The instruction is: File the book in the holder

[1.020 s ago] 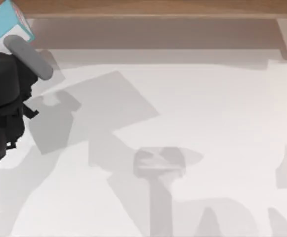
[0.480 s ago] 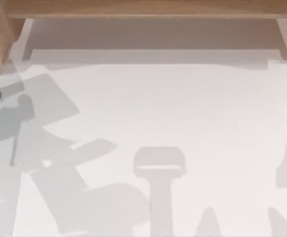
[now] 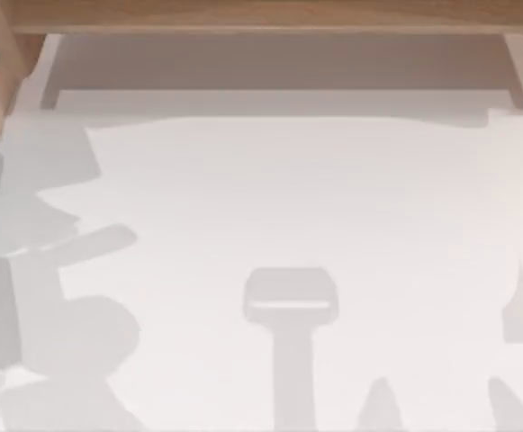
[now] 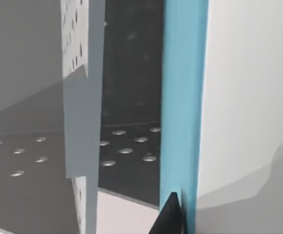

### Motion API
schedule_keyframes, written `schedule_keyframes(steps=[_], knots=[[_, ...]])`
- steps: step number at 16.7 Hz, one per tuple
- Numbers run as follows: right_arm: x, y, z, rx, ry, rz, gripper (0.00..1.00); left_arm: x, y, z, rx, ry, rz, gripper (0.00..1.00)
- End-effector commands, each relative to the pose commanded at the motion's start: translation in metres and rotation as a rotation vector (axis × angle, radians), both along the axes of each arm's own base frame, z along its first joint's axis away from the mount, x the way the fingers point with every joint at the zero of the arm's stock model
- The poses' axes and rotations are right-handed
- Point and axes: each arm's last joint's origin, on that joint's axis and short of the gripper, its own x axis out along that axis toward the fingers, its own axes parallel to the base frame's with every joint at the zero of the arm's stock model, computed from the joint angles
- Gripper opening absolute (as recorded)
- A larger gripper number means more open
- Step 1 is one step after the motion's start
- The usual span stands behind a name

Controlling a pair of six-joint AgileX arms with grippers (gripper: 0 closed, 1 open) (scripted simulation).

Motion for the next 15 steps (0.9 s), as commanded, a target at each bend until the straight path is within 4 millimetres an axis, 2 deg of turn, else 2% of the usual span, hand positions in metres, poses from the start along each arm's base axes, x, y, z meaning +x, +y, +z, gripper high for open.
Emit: schedule_keyframes(steps=[3, 6, 15], knots=[[0.000, 0.000, 0.000, 0.000, 0.000, 0.000, 1.00, 0.012, 0.029, -0.007, 0.026, -0.013, -0.106, 0.00], [0.000, 0.000, 0.000, 0.000, 0.000, 0.000, 1.00, 0.019, 0.048, -0.016, 0.037, -0.021, -0.184, 0.00], [0.000, 0.000, 0.000, 0.000, 0.000, 0.000, 1.00, 0.021, 0.050, -0.019, 0.039, -0.021, -0.207, 0.00]])
